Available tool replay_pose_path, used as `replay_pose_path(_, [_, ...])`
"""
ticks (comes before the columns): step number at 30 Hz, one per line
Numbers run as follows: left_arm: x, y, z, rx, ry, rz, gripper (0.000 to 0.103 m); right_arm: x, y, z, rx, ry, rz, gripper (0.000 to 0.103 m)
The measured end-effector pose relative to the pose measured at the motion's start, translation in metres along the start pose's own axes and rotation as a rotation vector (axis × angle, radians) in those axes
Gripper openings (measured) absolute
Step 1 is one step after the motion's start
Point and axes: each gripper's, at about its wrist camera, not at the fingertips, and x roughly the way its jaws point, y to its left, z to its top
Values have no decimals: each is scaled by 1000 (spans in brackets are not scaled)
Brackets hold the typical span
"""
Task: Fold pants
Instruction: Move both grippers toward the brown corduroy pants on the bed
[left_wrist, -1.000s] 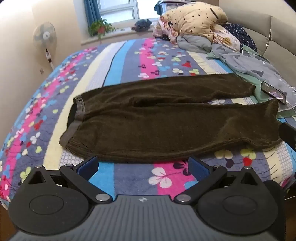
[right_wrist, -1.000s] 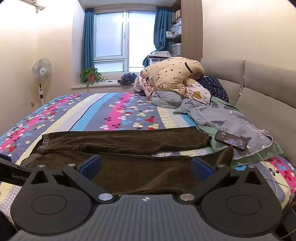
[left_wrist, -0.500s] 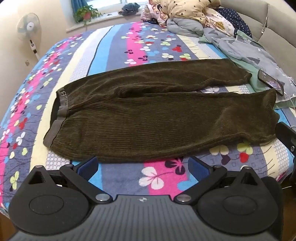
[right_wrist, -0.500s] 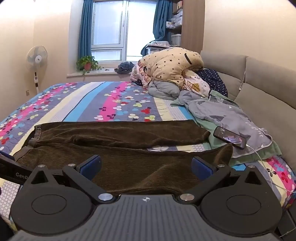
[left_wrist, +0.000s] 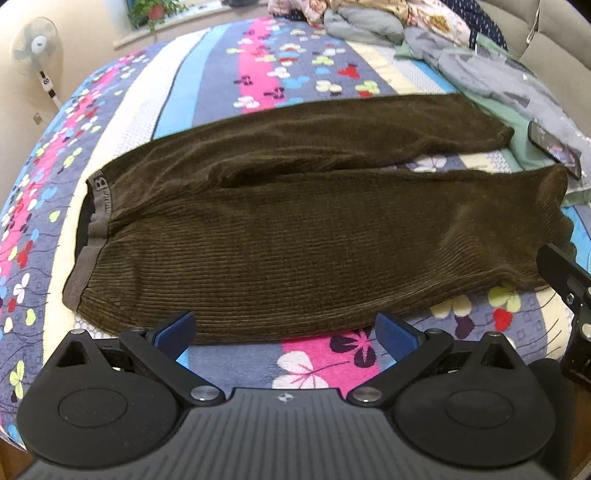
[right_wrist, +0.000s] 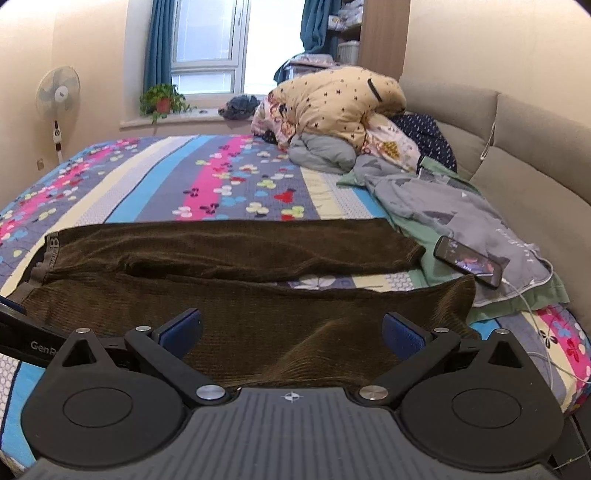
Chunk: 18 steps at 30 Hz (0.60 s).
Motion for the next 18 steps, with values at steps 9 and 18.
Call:
replay_pose_path(9, [42, 5, 22, 1, 97, -29, 103, 48, 3, 8, 26, 81, -3, 103])
replay_pose_path(18, [58, 9, 29, -10, 128, -1, 103, 73, 2, 16, 48, 111, 19, 103])
